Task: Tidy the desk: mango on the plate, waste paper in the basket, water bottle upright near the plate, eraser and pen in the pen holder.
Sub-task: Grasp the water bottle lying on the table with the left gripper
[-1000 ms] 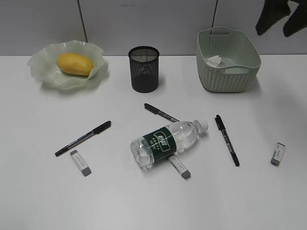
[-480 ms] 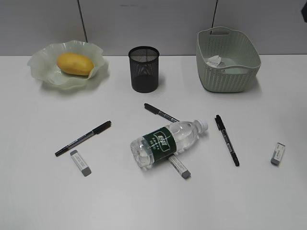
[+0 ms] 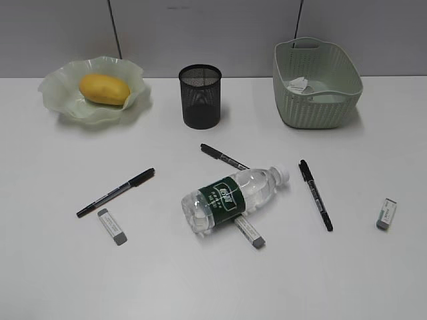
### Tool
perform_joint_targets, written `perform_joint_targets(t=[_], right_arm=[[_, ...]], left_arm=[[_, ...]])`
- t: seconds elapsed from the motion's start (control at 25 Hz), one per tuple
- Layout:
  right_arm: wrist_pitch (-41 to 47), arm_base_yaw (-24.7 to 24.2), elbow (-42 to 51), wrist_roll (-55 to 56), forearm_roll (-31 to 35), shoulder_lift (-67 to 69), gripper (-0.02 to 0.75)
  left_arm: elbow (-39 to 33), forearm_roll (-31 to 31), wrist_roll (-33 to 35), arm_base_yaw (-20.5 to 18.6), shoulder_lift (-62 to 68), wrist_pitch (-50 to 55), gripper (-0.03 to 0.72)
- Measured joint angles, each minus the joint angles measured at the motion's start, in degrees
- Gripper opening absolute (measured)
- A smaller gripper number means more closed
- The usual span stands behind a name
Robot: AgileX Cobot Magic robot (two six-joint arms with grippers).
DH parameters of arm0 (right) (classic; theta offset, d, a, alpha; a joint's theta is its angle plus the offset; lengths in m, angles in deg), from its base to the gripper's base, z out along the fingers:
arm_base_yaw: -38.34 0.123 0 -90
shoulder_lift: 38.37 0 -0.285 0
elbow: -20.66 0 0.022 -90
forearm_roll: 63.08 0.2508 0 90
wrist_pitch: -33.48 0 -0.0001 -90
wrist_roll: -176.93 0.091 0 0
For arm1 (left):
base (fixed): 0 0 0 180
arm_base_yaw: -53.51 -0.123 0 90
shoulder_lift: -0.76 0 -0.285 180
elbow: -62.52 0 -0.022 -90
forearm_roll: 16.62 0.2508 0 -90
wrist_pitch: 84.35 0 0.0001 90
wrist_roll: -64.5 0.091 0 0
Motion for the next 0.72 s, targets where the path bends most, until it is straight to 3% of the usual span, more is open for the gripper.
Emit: perform_joint_targets(t=[0.44, 0.72], right_arm=[[-3.70, 0.00, 15.15, 0.77, -0.88, -25.65, 0.475], [-0.54, 0.00, 21.43, 0.77, -7.20, -34.20, 0.475]], left_arm=[[0.00, -0.06, 0.00, 0.00, 0.00, 0.00, 0.457], [0.00, -0.06, 0.00, 0.00, 0.00, 0.00, 0.456]])
